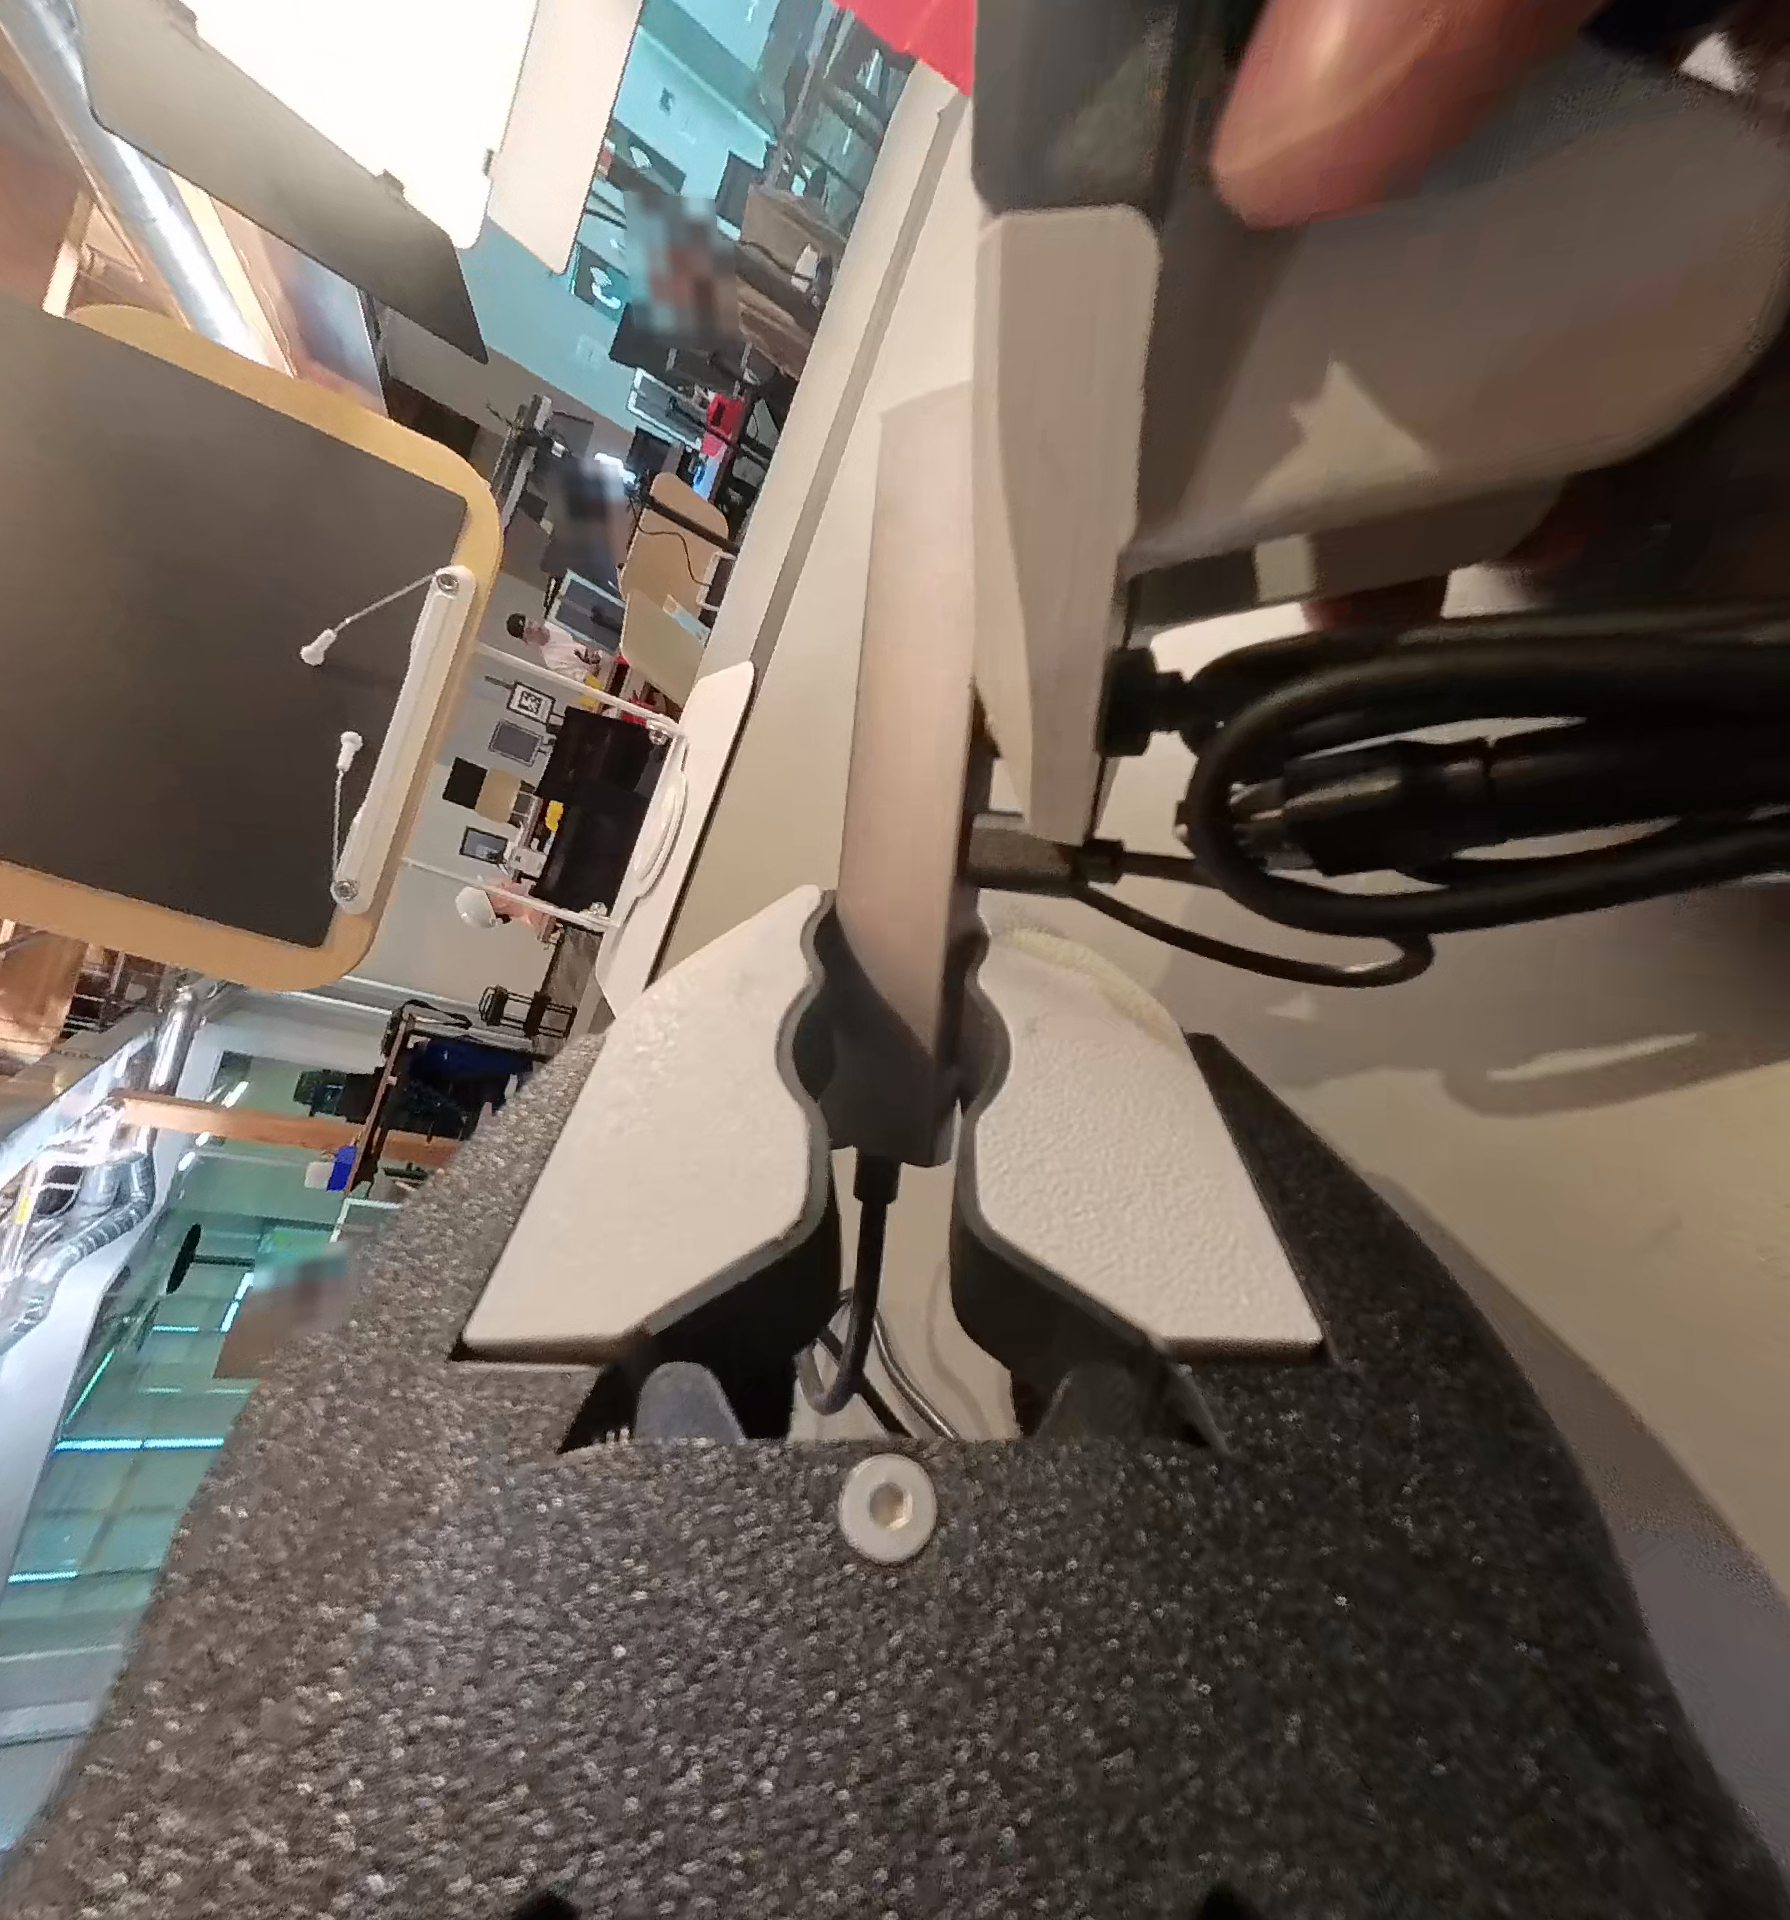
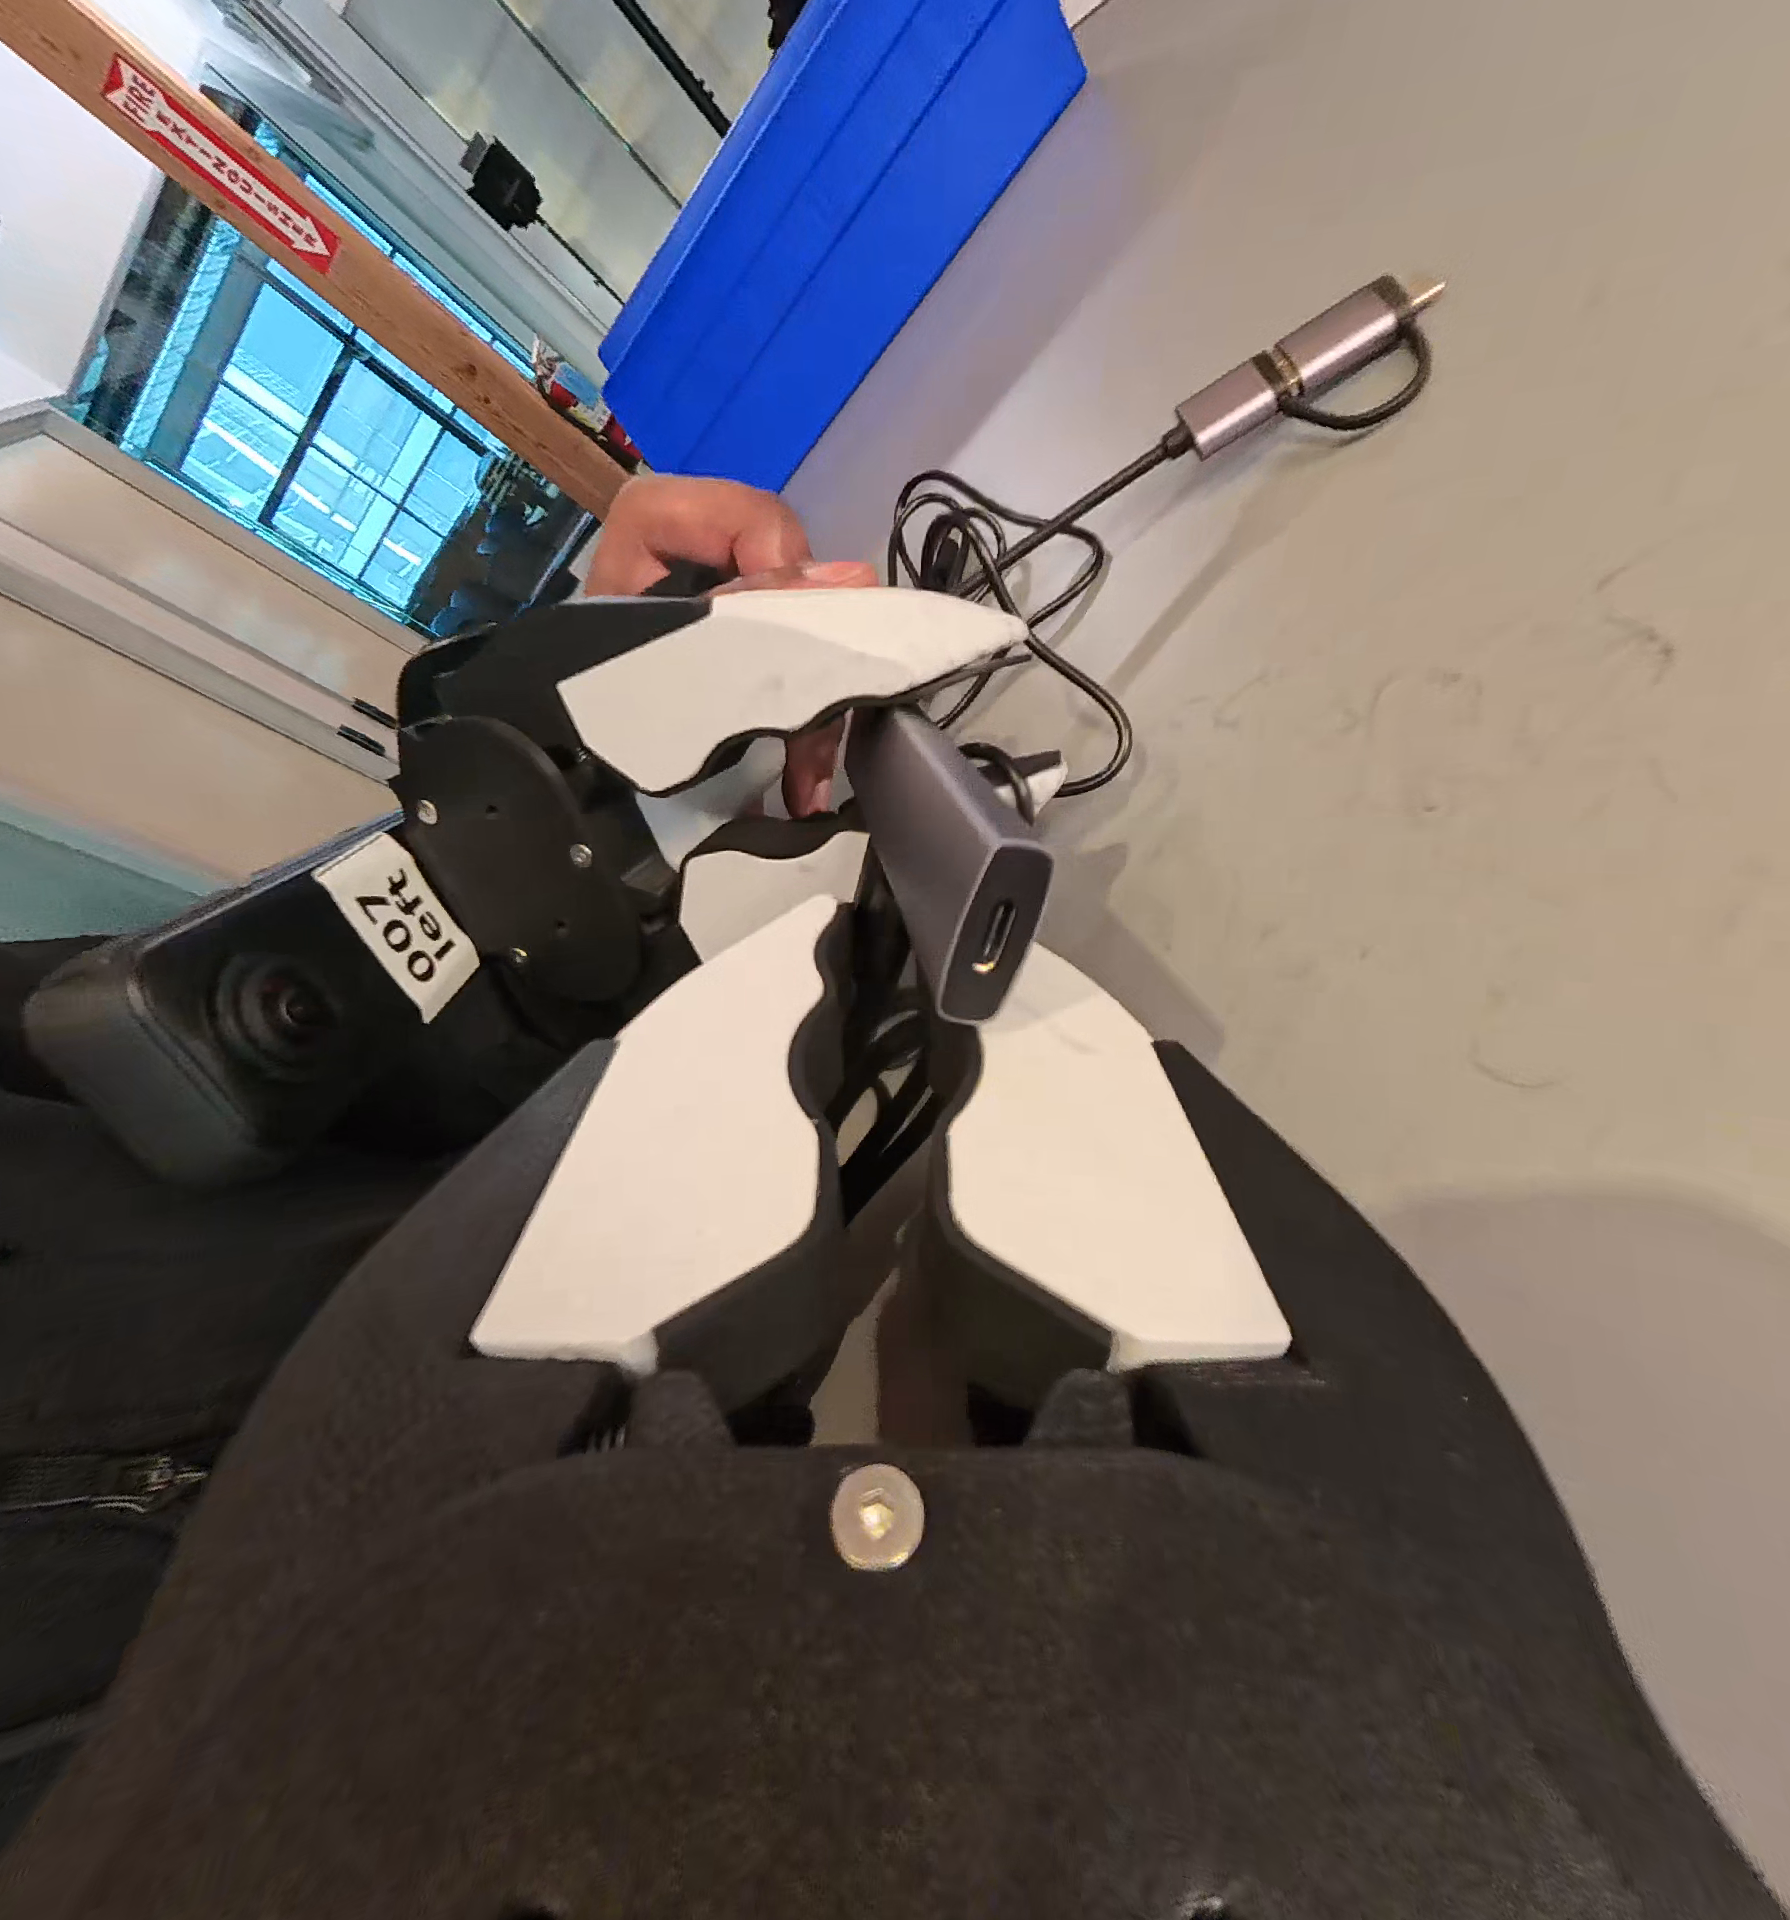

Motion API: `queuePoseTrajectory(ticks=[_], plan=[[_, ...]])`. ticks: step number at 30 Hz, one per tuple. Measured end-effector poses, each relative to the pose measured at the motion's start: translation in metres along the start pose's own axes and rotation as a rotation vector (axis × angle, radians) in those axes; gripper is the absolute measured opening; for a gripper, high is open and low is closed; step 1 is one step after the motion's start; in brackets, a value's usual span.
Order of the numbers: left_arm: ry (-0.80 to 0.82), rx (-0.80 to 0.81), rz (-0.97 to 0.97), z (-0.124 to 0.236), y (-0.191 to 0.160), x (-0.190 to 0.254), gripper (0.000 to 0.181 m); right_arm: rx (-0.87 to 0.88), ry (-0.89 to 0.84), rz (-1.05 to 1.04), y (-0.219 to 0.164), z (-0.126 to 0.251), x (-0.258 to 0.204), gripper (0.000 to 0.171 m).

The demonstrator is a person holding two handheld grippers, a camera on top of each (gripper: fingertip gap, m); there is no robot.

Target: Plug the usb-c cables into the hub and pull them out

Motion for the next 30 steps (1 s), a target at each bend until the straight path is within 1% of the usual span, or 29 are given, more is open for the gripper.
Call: queuePoseTrajectory(ticks=[6, 15, 20, 26, 28, 30], plan=[[-0.015, -0.034, 0.058, -0.001, -0.001, -0.001, 0.021, 0.016, 0.008, -0.040, -0.001, 0.000, -0.001, 0.009], [-0.050, -0.017, 0.099, -0.001, -0.001, -0.001, 0.022, 0.052, -0.037, -0.050, -0.008, 0.000, -0.007, 0.009], [-0.080, -0.029, 0.121, -0.002, -0.002, 0.002, 0.022, 0.100, -0.092, -0.052, -0.011, -0.001, -0.008, 0.009], [-0.116, -0.073, 0.169, -0.005, -0.009, 0.003, 0.022, 0.213, -0.263, 0.019, -0.014, -0.011, -0.012, 0.009], [-0.118, -0.062, 0.194, -0.004, -0.010, 0.002, 0.022, 0.246, -0.274, 0.018, -0.013, -0.012, -0.016, 0.009], [-0.118, -0.054, 0.205, -0.003, -0.009, 0.002, 0.022, 0.262, -0.245, -0.010, -0.013, -0.010, -0.016, 0.009]])
Point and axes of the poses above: each gripper's, where its closed fingertips meet, z back along the fingers, y out of its top, x = y × z across the jaws, the point moved 5 cm from there along z, back along the fingers, and after that the axes turned 12 degrees about -z, right-handed, at the moved point
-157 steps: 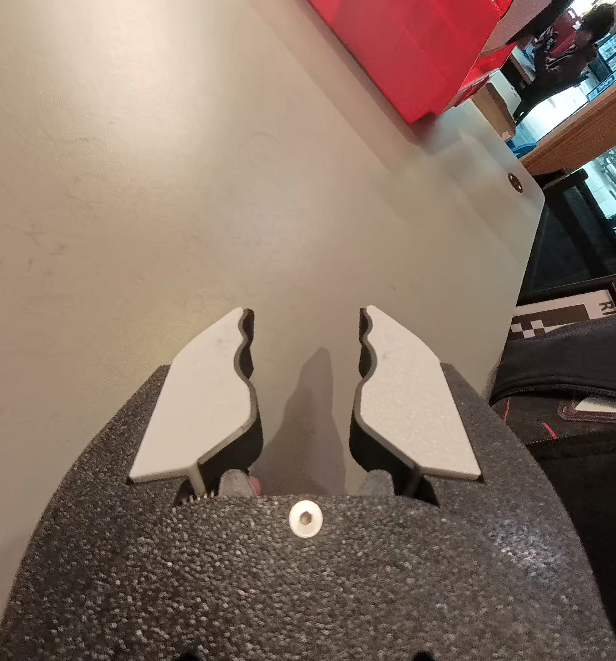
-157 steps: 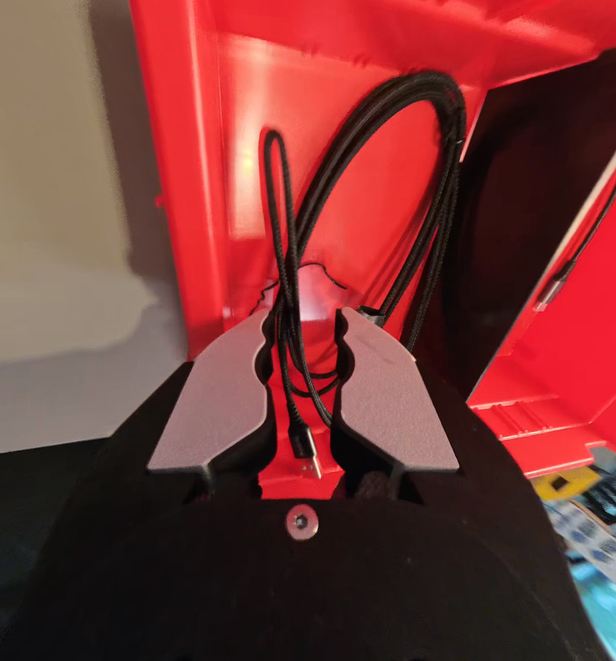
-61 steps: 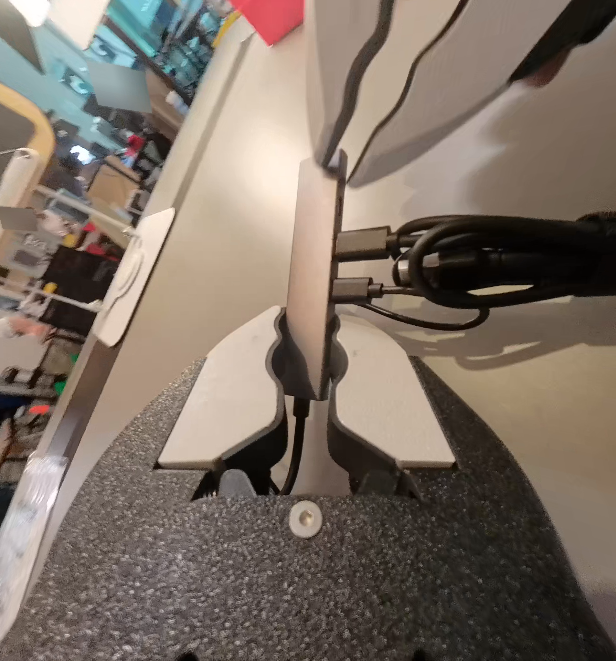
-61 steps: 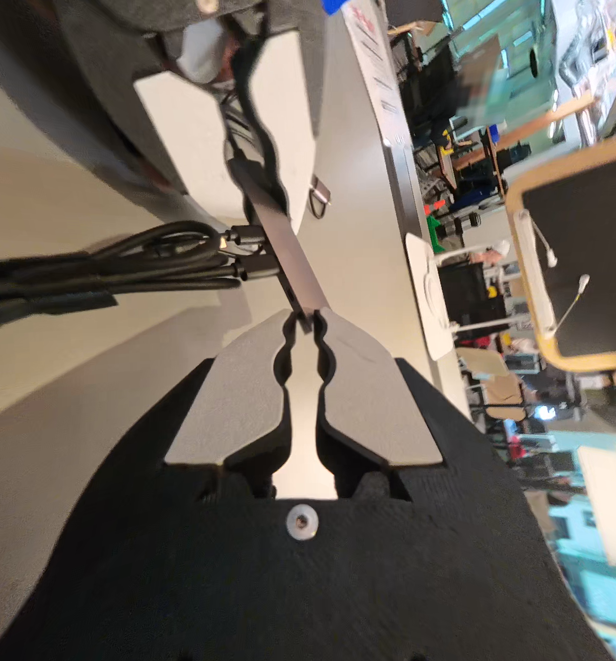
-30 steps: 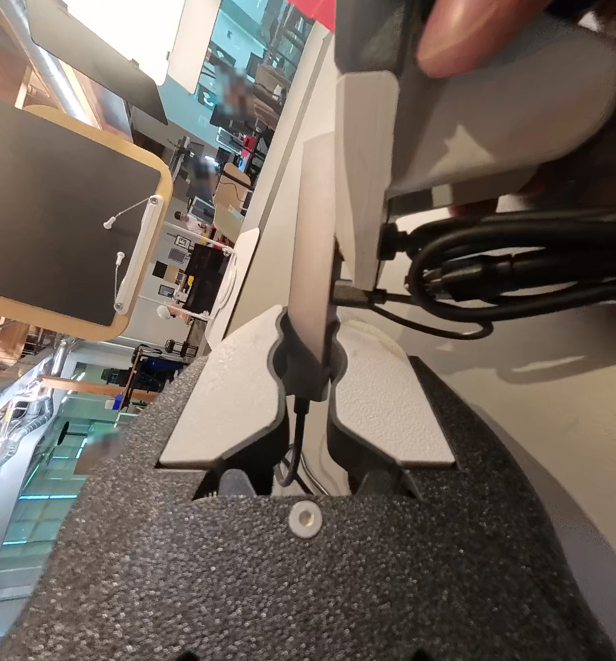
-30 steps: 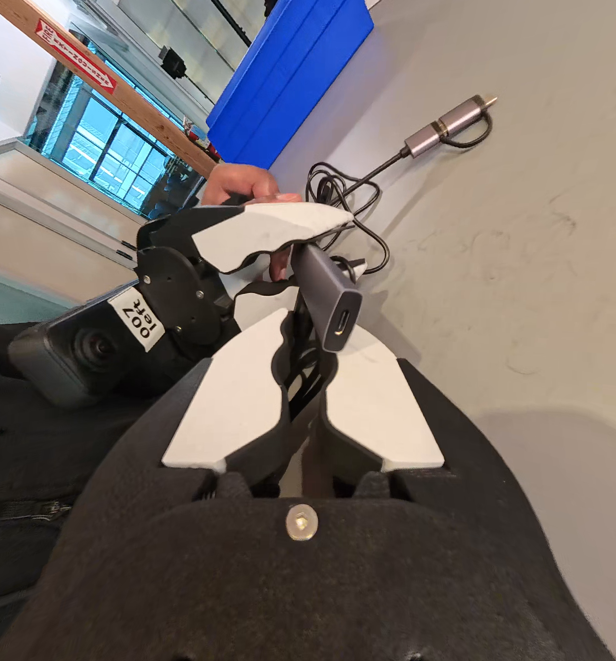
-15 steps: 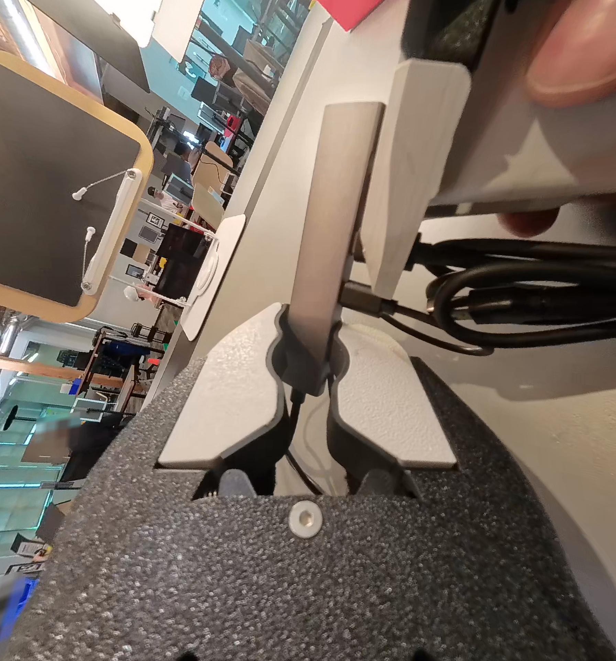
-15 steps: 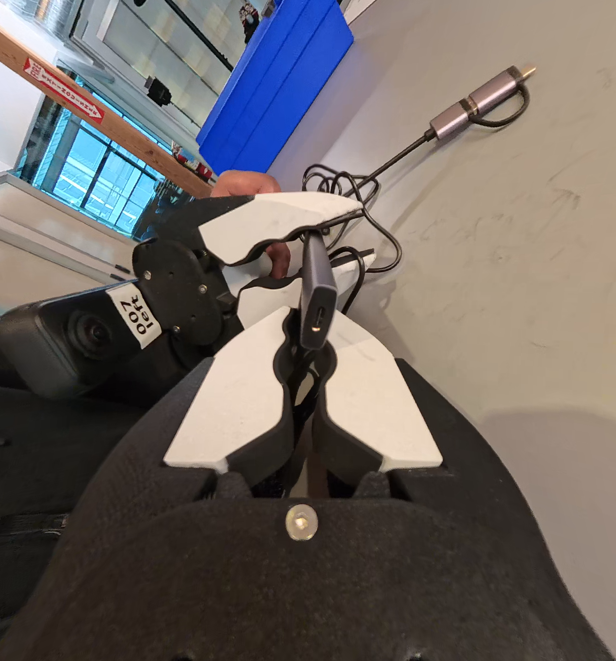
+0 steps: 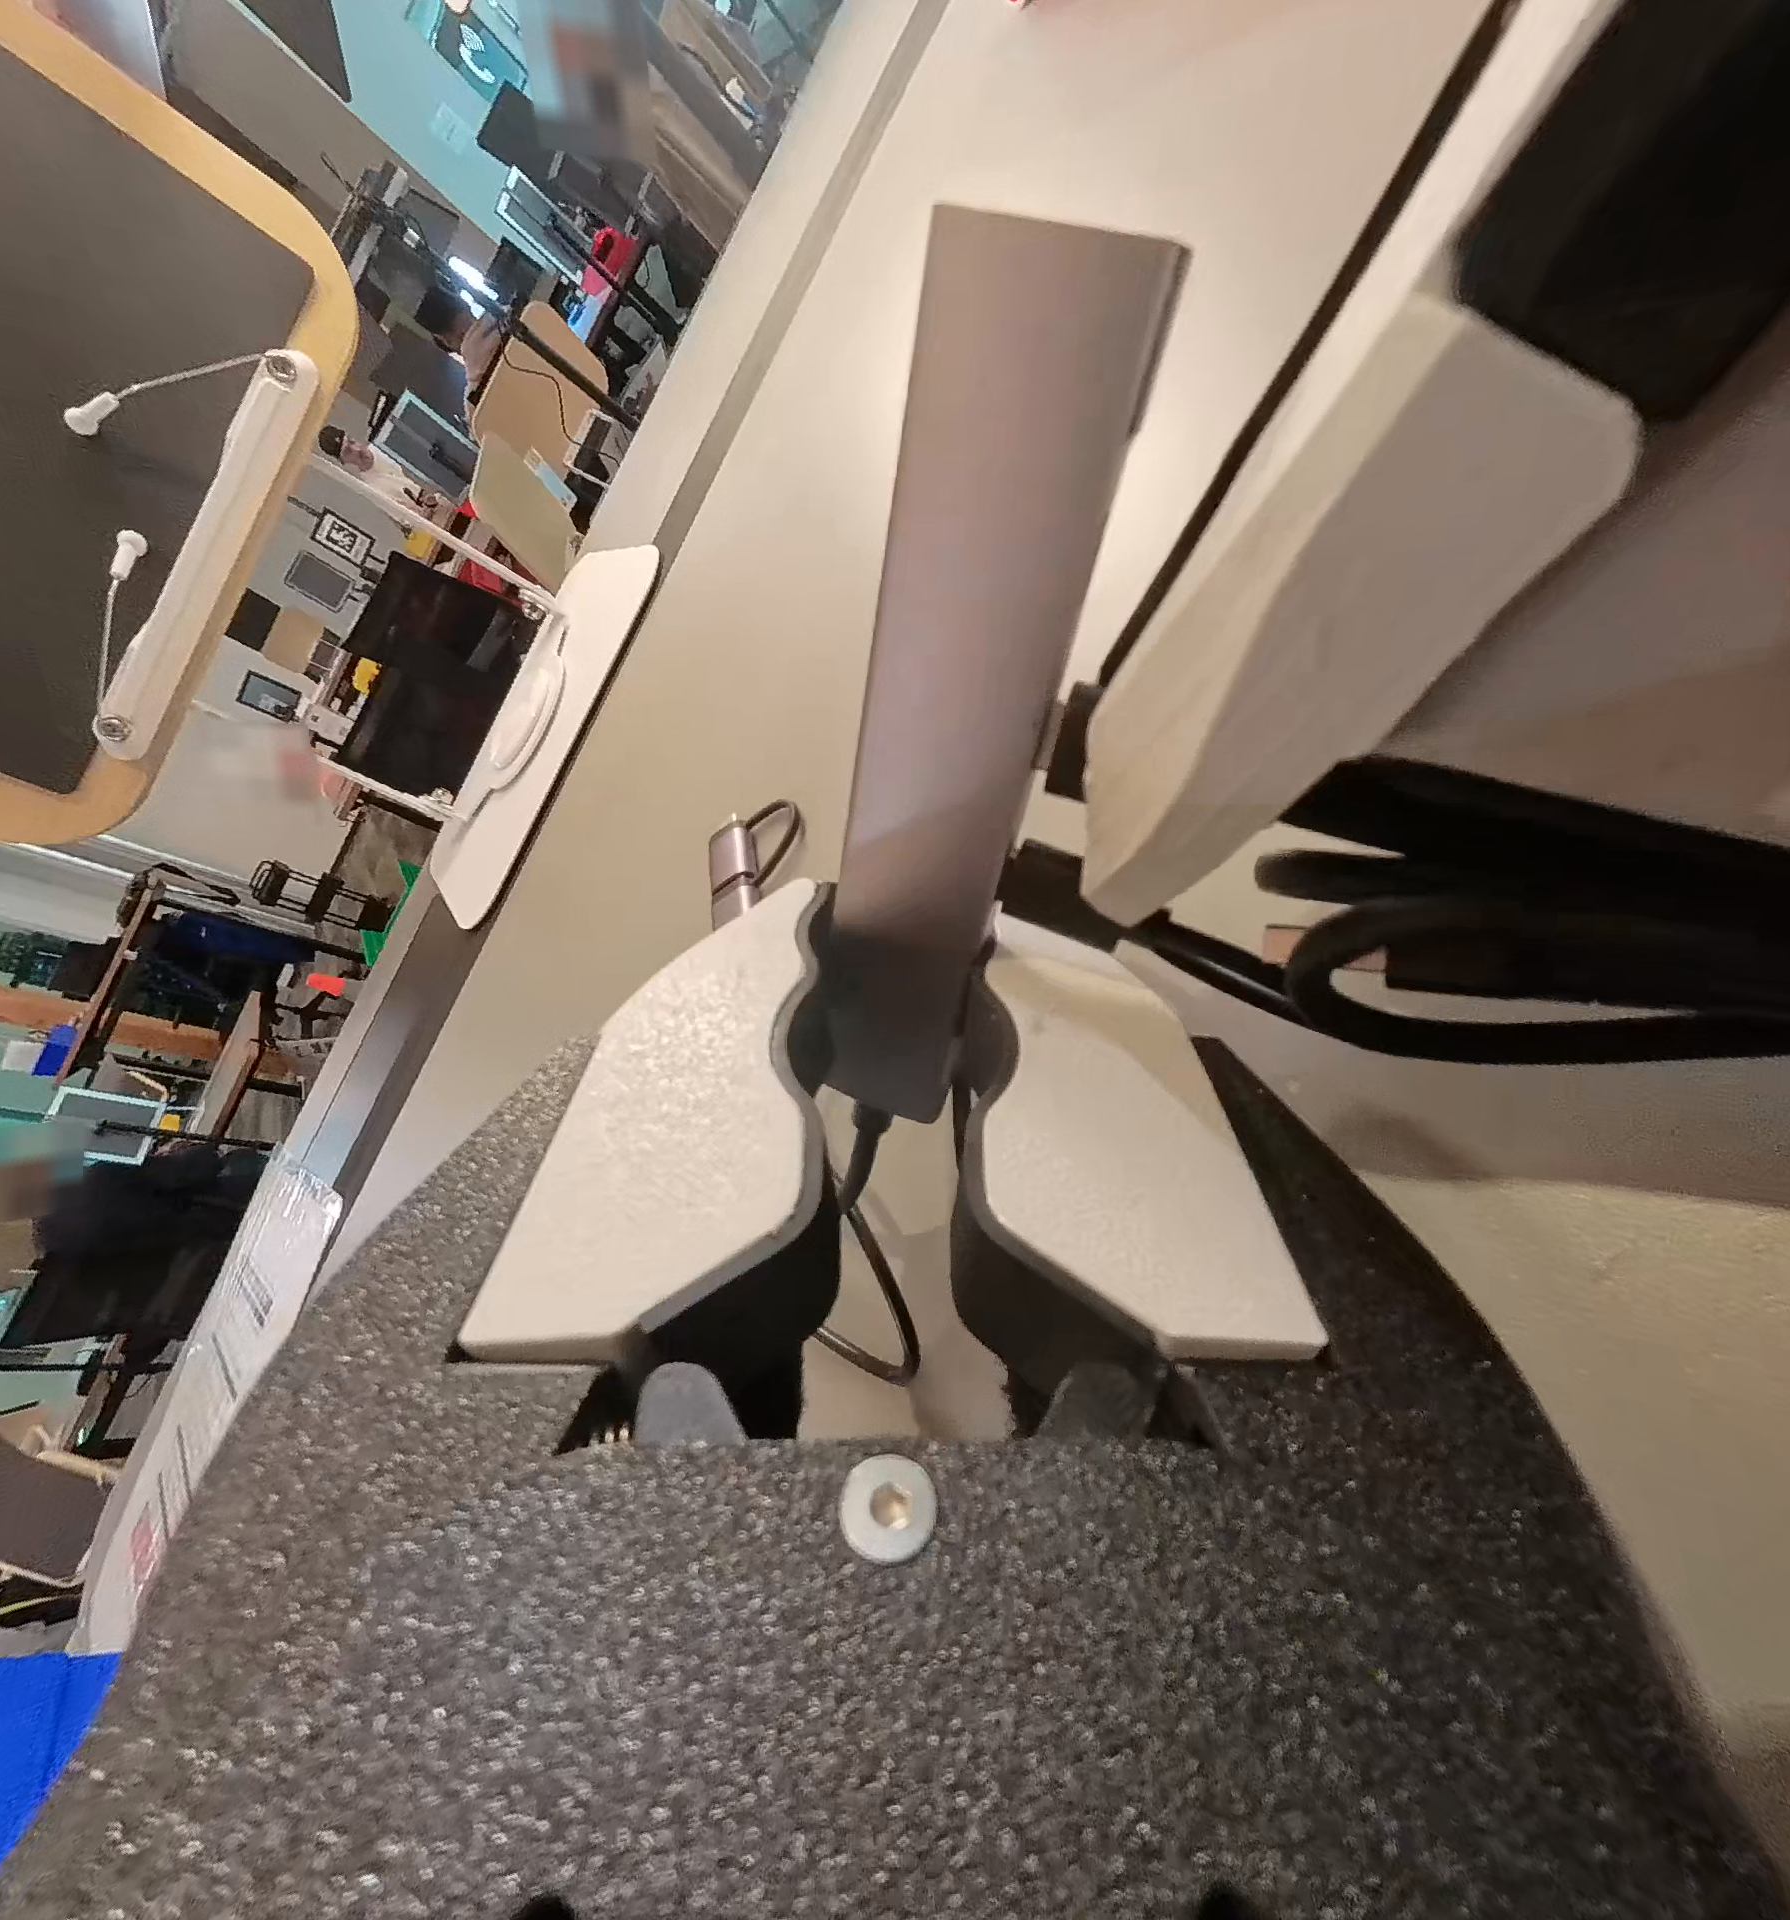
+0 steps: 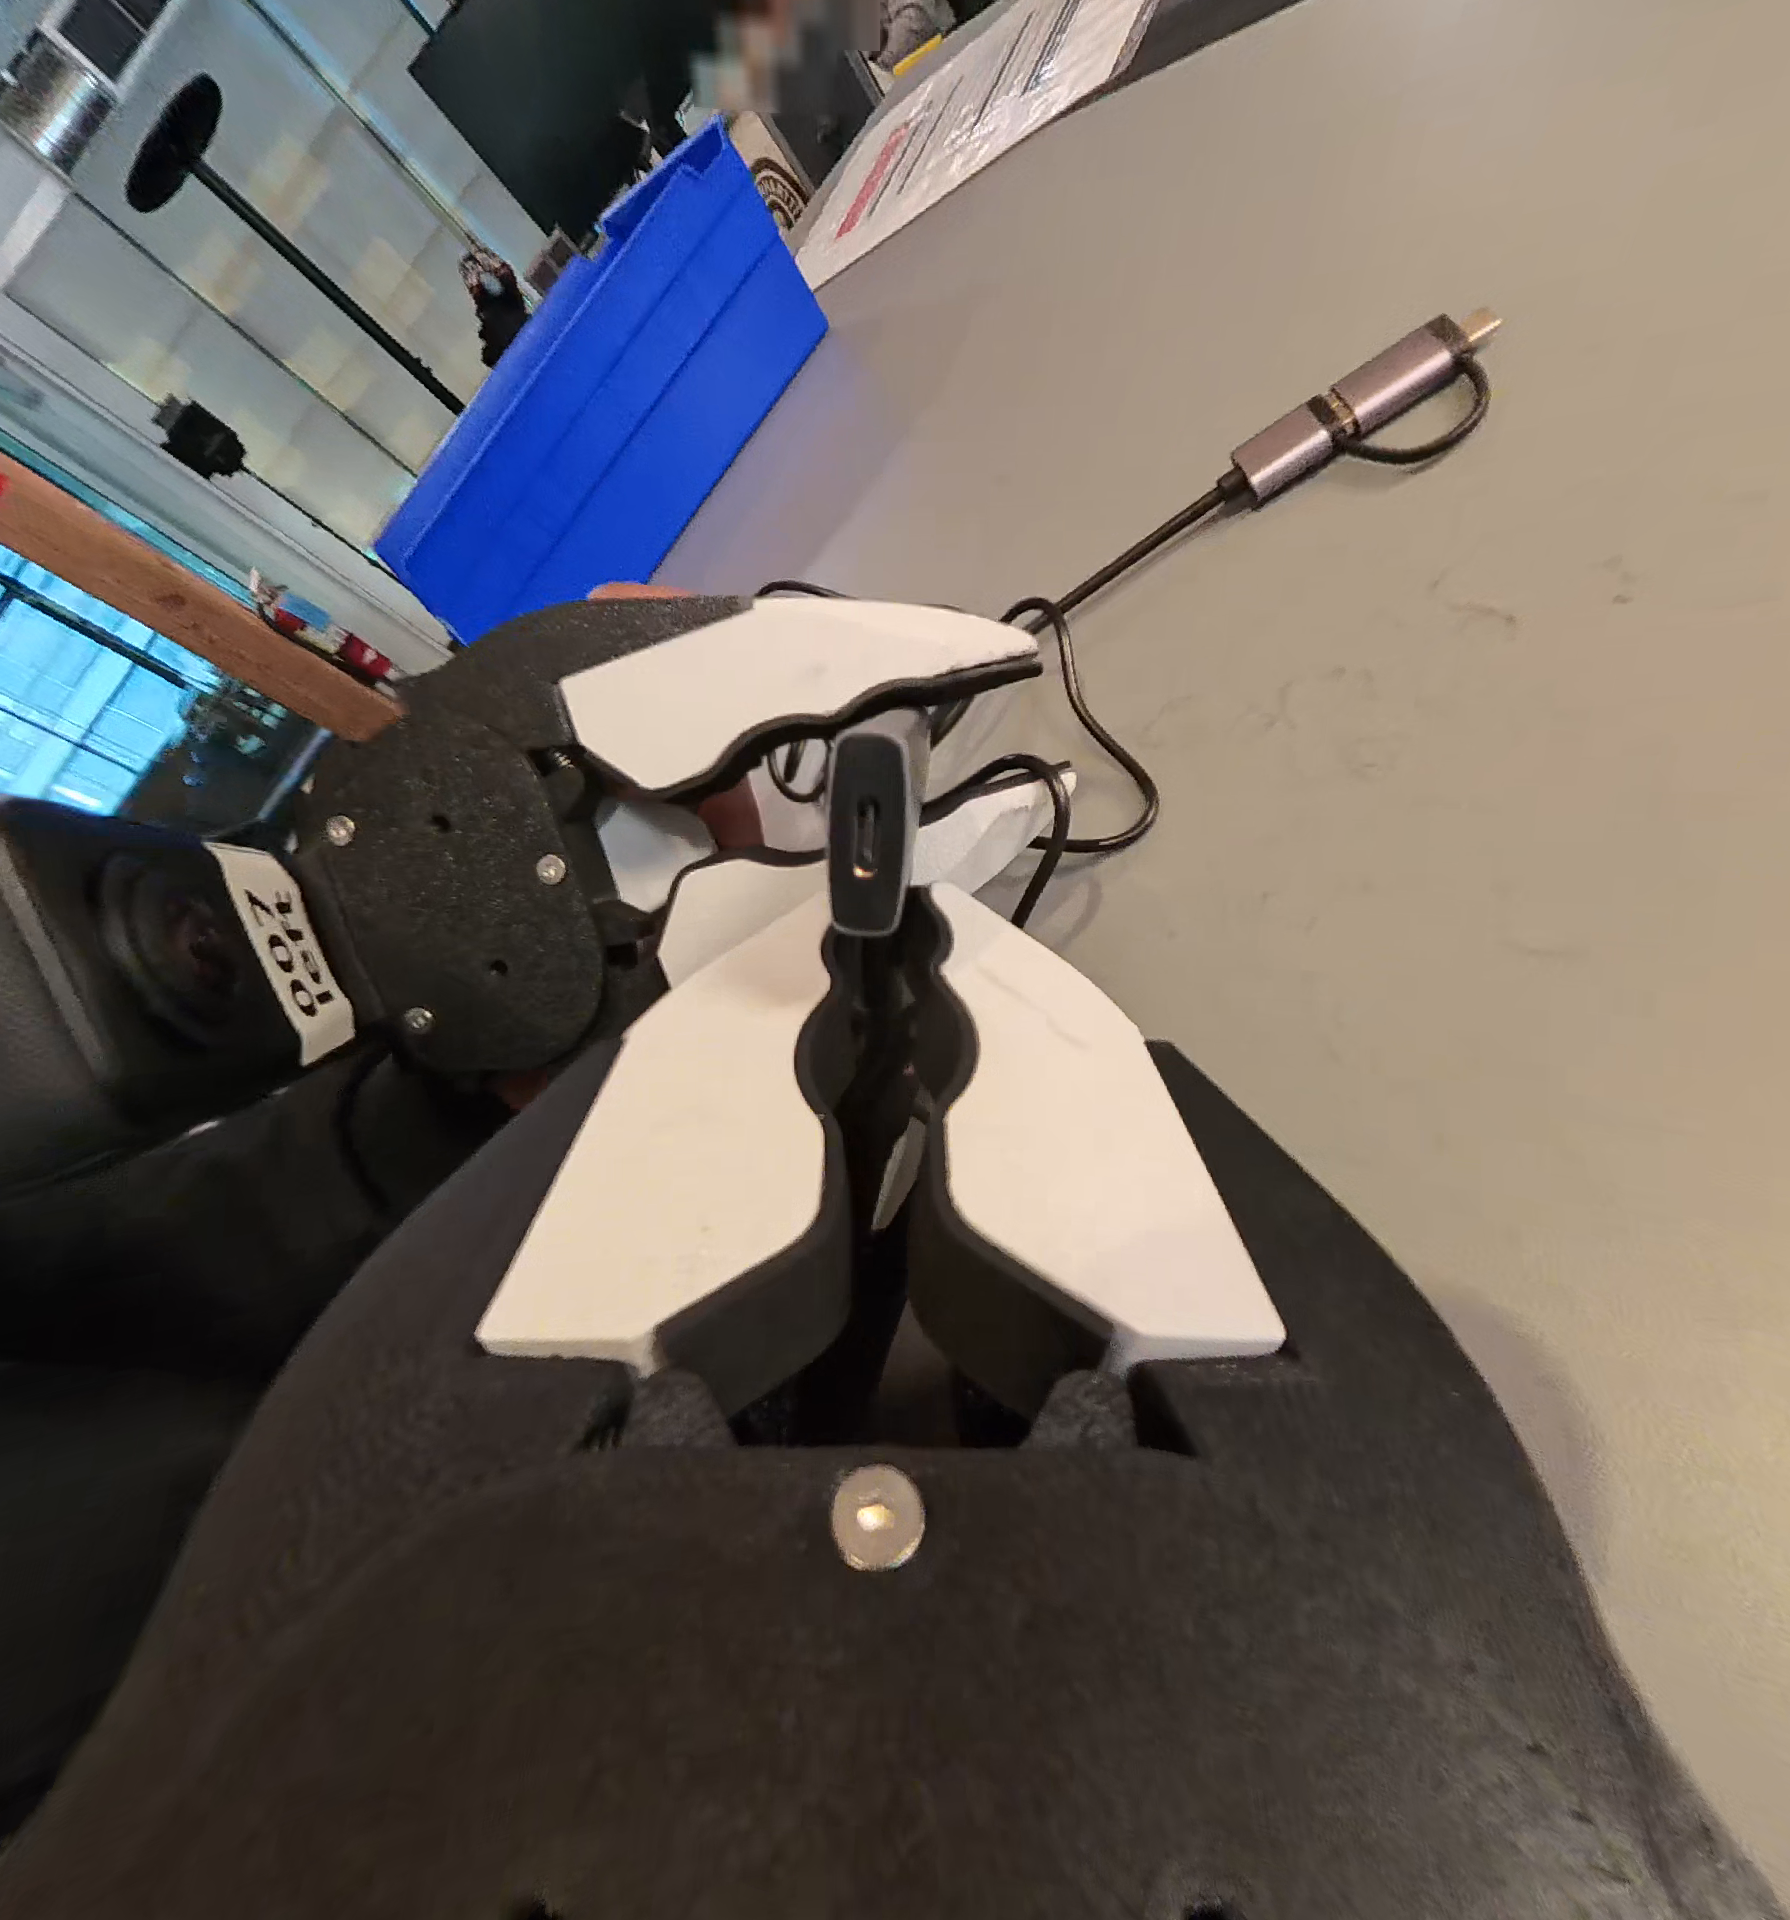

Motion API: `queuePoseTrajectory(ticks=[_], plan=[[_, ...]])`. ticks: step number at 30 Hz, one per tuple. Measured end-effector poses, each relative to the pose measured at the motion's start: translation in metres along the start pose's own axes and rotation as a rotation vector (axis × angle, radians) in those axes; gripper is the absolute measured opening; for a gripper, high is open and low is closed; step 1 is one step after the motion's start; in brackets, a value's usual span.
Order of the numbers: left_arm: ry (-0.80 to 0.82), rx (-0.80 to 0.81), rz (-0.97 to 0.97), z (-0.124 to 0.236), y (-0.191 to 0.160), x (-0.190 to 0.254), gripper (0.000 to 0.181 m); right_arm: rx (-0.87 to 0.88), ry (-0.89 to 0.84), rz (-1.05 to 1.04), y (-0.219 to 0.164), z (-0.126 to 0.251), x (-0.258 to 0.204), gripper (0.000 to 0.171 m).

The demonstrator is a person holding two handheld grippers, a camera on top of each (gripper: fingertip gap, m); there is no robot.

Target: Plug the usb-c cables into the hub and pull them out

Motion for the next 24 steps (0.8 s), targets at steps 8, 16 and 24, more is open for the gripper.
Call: queuePoseTrajectory(ticks=[8, 16, 24], plan=[[-0.045, 0.007, 0.070, -0.001, 0.001, 0.003, 0.022, 0.066, -0.092, 0.101, -0.003, 0.003, -0.004, 0.009], [-0.072, 0.022, 0.119, -0.001, 0.000, 0.001, 0.024, 0.092, -0.126, 0.121, -0.006, 0.001, -0.008, 0.010], [-0.092, 0.028, 0.193, -0.001, -0.002, -0.003, 0.023, 0.168, -0.115, 0.106, 0.002, -0.001, -0.009, 0.009]])
Point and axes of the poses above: each gripper's, where its closed fingertips meet, z back along the fingers, y out of its top, x = y × z across the jaws, the point moved 5 cm from there along z, back along the fingers, and after that the axes turned 12 degrees about -z, right-handed, at the moved point
